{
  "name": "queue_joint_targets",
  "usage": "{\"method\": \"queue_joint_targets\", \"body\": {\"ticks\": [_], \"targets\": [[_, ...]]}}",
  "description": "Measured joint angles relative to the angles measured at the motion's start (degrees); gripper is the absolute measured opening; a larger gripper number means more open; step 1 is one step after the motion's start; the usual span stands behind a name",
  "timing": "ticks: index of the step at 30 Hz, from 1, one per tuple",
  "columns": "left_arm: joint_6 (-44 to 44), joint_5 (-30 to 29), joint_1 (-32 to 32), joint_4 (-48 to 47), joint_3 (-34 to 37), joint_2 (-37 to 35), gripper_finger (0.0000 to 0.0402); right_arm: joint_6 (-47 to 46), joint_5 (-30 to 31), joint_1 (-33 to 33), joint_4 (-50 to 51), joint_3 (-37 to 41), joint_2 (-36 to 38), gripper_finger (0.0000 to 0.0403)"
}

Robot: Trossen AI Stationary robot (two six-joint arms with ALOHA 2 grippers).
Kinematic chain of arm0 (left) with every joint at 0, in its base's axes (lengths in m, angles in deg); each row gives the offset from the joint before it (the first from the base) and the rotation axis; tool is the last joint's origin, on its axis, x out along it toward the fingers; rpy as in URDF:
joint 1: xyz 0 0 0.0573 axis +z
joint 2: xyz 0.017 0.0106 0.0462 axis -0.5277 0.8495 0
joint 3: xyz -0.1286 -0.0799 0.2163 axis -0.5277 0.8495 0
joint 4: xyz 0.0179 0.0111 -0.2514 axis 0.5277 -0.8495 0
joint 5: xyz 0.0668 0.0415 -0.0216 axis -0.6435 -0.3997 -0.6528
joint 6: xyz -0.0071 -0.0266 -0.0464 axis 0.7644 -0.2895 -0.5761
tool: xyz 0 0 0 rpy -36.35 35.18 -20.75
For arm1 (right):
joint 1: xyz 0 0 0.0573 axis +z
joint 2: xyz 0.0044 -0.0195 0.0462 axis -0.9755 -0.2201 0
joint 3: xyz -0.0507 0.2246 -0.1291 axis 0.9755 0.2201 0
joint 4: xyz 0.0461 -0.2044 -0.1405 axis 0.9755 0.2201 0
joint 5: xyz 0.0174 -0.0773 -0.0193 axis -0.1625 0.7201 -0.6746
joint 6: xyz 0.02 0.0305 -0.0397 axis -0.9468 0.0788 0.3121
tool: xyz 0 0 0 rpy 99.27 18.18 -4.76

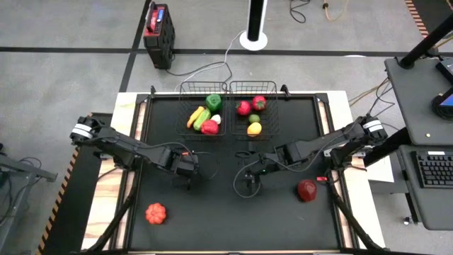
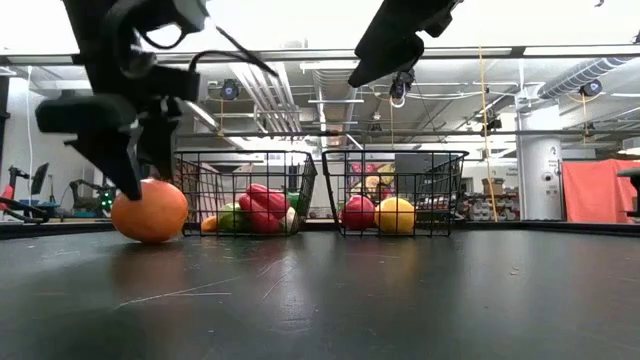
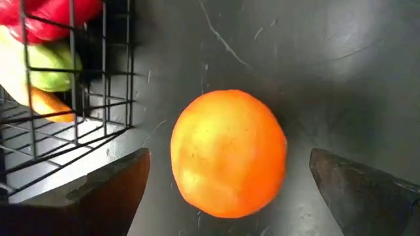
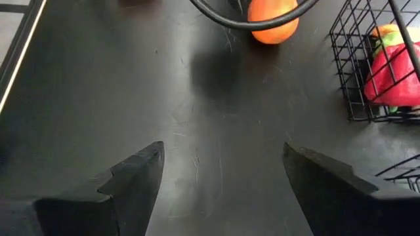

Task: Sort produce into baskets
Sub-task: Put the orange into the right wire basket

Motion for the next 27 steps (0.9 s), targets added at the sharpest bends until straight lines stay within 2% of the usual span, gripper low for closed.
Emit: {"method": "queue_joint_targets", "body": {"ticks": [12, 18, 22, 27], "targets": [[0.4, 0.0, 1.1, 9.6, 8.2, 0.0, 0.0396, -0.3, 0.0, 0.0, 0.3, 0.0, 0.0, 0.0309], [0.4, -0.4, 1.1, 12.4, 8.8, 0.0, 0.0375, -1.1, 0.0, 0.0, 0.3, 0.0, 0.0, 0.0303], [0.7, -0.6, 1.1, 12.6, 8.6, 0.0, 0.0355, -1.2, 0.0, 0.0, 0.3, 0.0, 0.0, 0.0299], [0.4, -0.6, 1.1, 12.5, 8.5, -0.1, 0.0293, -1.2, 0.0, 0.0, 0.3, 0.0, 0.0, 0.0304]]}}
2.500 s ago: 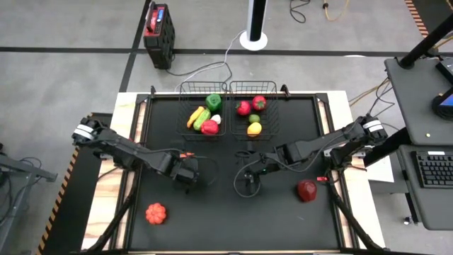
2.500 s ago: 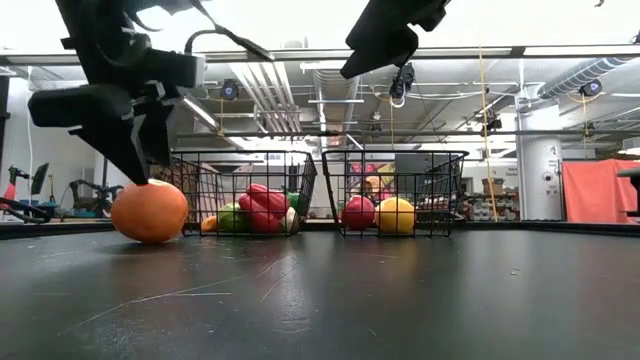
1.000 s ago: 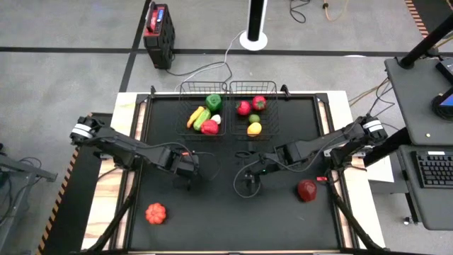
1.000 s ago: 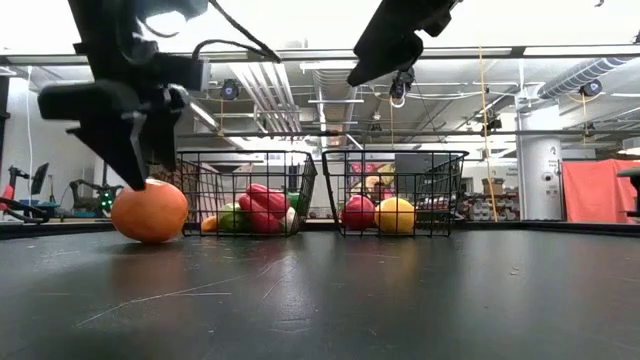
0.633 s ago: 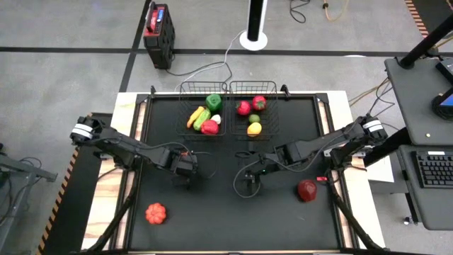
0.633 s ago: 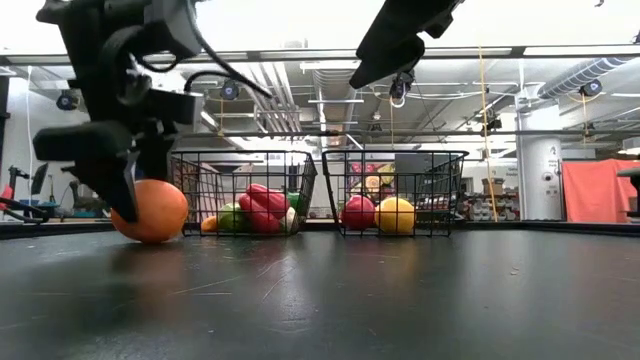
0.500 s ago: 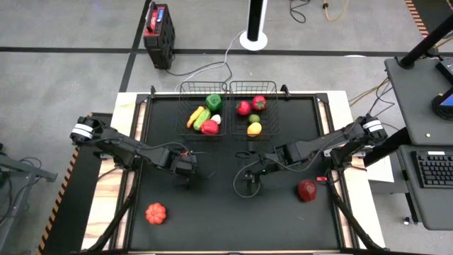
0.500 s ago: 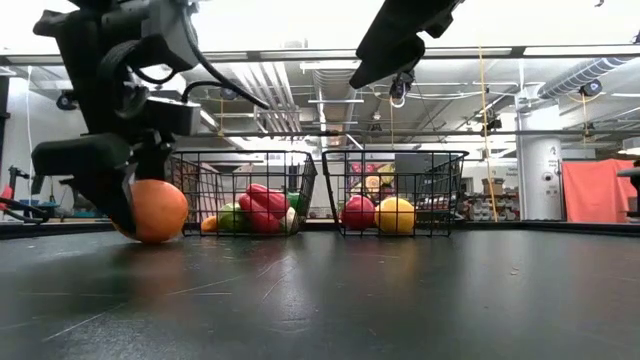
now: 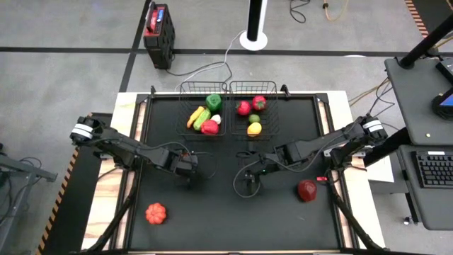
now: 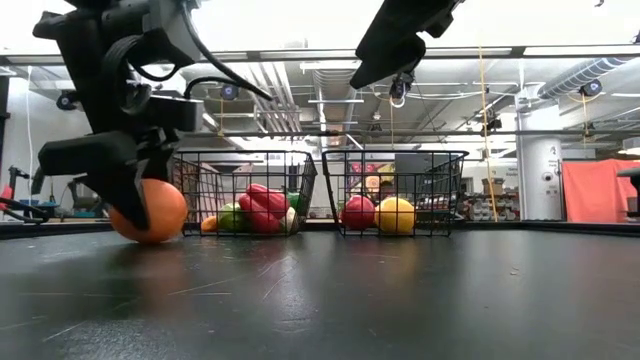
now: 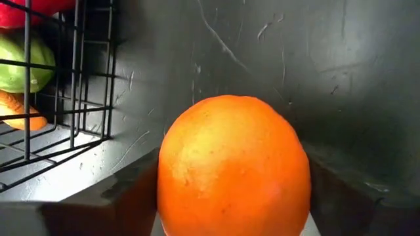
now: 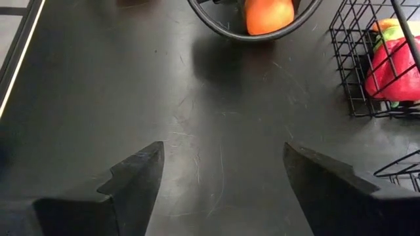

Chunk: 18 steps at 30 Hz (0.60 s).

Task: Sort produce into baskets
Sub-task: Put the orange into the right wire basket

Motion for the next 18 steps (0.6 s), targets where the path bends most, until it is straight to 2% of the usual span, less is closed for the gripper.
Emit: {"method": "queue_joint_targets", "body": {"ticks": [5, 8, 13, 18], "targets": [[-0.9, 0.0, -1.3, 0.2, -2.5, -1.4, 0.0283, 0.0, -1.7, 0.1, 1.4, 0.0, 0.0, 0.0305], [-1.4, -1.5, -3.4, 3.4, -4.2, -3.6, 0.0283, -0.8, -2.8, 0.5, 2.3, 0.2, 0.0, 0.03], [0.8, -7.5, -8.6, 19.6, -4.2, -9.2, 0.0287, -1.6, -0.9, 2.8, -0.8, 3.0, 0.1, 0.0291], [2.8, -10.6, -12.6, 40.2, -1.8, -11.9, 0.0289, 1.9, 6.3, 7.0, -14.0, 9.7, 0.4, 0.0285]]}}
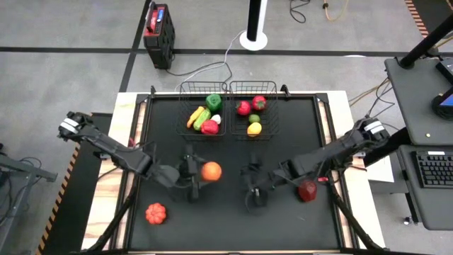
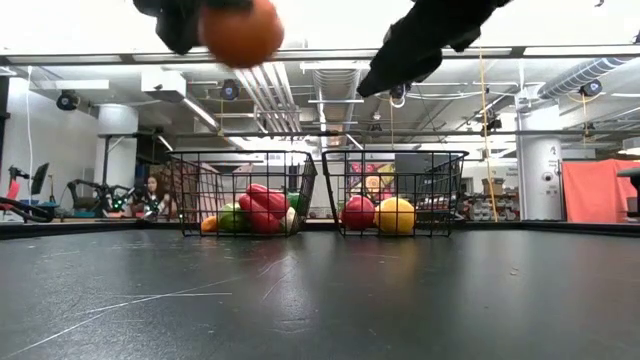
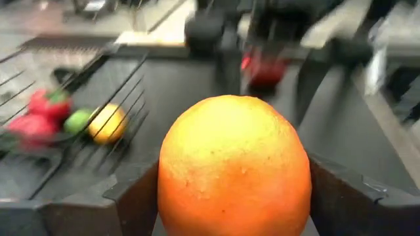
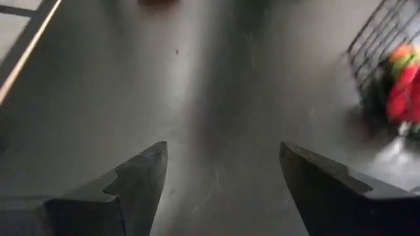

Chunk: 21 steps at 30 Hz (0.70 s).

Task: Sort produce into baskets
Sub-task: Put the orange into the right wire basket

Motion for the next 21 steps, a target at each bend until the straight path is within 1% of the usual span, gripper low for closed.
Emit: {"method": "queue_joint_targets", "body": {"ticks": [2, 4, 6, 8, 10, 13, 16, 19, 21], "targets": [[0.0, 0.6, -0.7, 6.4, 1.2, 0.0, 0.0289, 3.5, 4.3, 2.4, -5.1, 2.7, 0.0, 0.0282], [-1.0, 0.7, -1.1, 10.7, 2.7, 0.2, 0.0289, 7.6, 9.2, 4.9, -11.5, 4.7, 0.0, 0.028], [-2.4, 0.4, -1.2, 16.5, 4.7, 1.1, 0.0289, 13.0, 14.3, 7.3, -18.3, 6.0, 0.0, 0.0277], [-2.8, 0.2, -1.2, 25.1, 7.4, 2.5, 0.0289, 20.0, 18.3, 9.6, -25.6, 7.0, 0.0, 0.0274], [-2.6, 0.2, -1.2, 36.3, 10.0, 4.5, 0.0289, 26.8, 21.2, 11.0, -31.8, 7.8, 0.0, 0.0272], [-2.5, 0.1, -1.2, 51.8, 13.2, 8.0, 0.0289, 35.0, 24.1, 12.1, -36.2, 8.0, 0.0, 0.0269], [-2.7, 0.0, -1.3, 63.6, 14.8, 12.1, 0.029, 42.5, 24.4, 12.0, -36.7, 6.9, 0.0, 0.0267], [-2.5, 0.0, -1.5, 71.2, 14.5, 16.4, 0.029, 45.7, 24.5, 11.6, -36.7, 5.4, -0.1, 0.0269], [-2.4, 0.2, -1.6, 73.1, 13.4, 18.8, 0.029, 45.8, 24.5, 10.9, -36.6, 4.3, -0.1, 0.0272]]}}
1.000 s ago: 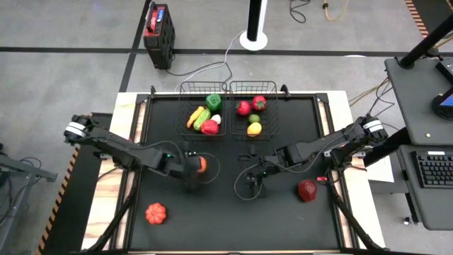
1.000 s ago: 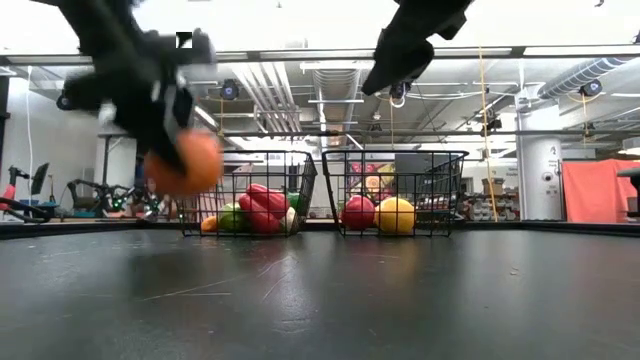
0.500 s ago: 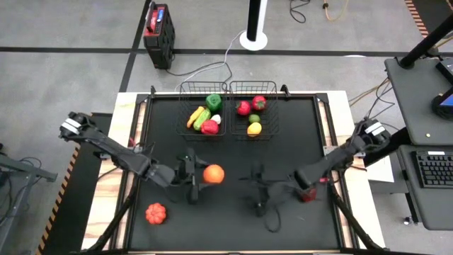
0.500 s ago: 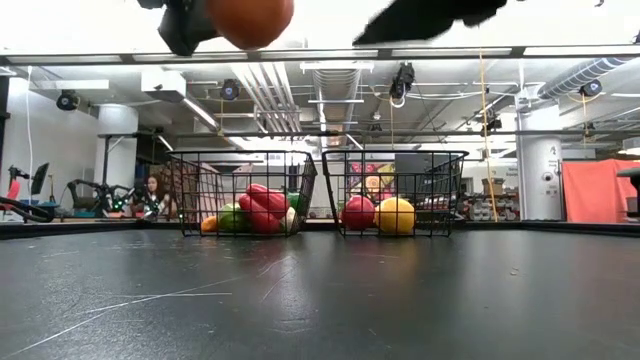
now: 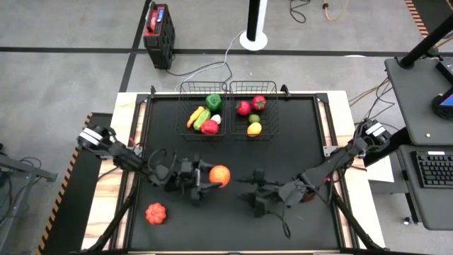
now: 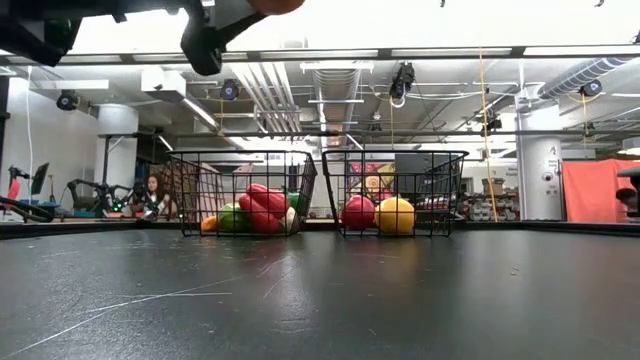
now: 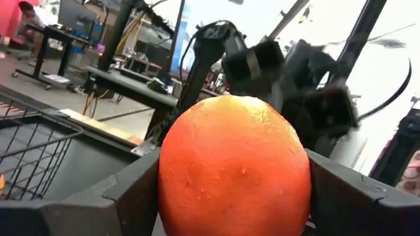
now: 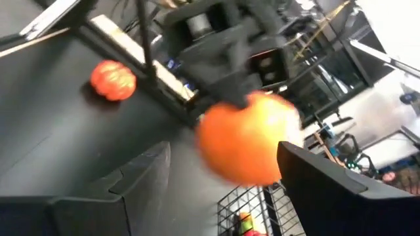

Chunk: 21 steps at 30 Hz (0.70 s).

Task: Sort produce into baskets
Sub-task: Put the orange into the right wire basket

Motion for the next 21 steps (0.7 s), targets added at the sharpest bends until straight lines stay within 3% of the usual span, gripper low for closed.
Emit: {"method": "queue_joint_targets", "body": {"ticks": [4, 12, 21], "targets": [[0.0, 0.0, -0.1, 0.2, -2.6, 3.7, 0.029, -1.5, 0.1, -1.3, 1.9, -2.7, 0.0, 0.0281], [2.0, -0.2, -0.1, 0.2, -6.4, 5.3, 0.029, -5.6, 0.0, -1.6, 16.5, -8.1, 0.0, 0.0314], [1.4, -0.6, -0.1, 0.2, -9.4, 5.8, 0.029, -0.8, 0.3, -1.9, 15.4, -9.0, 0.0, 0.0325]]}}
